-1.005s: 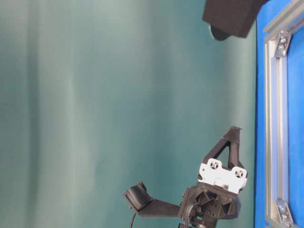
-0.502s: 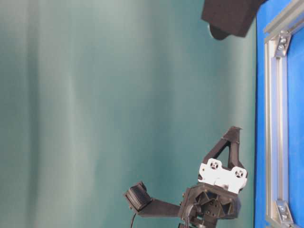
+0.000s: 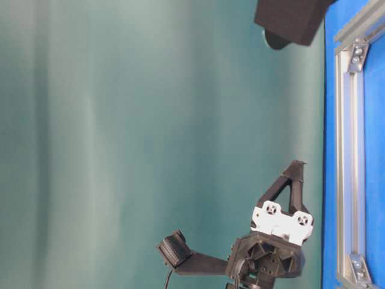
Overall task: Insert the wire through the string loop located on the right side.
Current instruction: 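Grasp the black USB cable near its plug with the right gripper, then lift the cable and carry it right toward the white zip-tie loop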
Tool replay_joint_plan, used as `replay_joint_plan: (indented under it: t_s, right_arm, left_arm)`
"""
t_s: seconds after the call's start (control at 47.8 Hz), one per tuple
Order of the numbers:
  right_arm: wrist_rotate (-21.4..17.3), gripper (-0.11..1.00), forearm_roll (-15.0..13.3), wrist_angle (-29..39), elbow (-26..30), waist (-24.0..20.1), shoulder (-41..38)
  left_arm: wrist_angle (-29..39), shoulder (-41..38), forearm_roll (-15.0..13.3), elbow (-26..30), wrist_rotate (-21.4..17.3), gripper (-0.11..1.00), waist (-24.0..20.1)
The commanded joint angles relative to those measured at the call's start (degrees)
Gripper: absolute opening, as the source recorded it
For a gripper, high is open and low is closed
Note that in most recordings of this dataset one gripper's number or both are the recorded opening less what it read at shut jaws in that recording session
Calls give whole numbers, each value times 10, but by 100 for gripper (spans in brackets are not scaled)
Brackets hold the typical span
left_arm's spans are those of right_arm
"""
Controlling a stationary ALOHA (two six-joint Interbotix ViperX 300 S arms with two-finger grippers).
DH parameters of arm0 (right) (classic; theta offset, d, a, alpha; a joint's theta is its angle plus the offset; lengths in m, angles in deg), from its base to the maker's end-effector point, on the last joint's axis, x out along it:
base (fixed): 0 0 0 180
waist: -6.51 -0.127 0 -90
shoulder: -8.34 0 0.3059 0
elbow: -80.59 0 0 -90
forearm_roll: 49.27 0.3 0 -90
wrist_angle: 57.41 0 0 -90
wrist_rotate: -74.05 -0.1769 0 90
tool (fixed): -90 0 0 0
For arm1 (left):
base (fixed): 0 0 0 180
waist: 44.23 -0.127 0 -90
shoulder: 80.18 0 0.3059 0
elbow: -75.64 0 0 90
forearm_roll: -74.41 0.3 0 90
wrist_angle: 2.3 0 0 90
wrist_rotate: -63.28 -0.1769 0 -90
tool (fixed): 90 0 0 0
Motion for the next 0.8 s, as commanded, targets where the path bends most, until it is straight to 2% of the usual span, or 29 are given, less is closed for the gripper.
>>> replay_joint_plan:
  t_s: [0.0, 0.23, 0.44, 0.774]
  right_arm:
    - [1, -3, -1, -2, 8, -4, 26]
    - [13, -3, -1, 24, -5, -3, 83]
    - [31, -3, -1, 89, -6, -4, 138]
    - [34, -3, -1, 98, -8, -4, 143]
  left_arm:
    - [-3, 18, 2, 5, -2, 0, -1]
    - [-3, 18, 2, 4, -1, 0, -1]
    - [-3, 18, 2, 5, -1, 0, -1]
    - [-2, 18, 2, 5, -1, 0, -1]
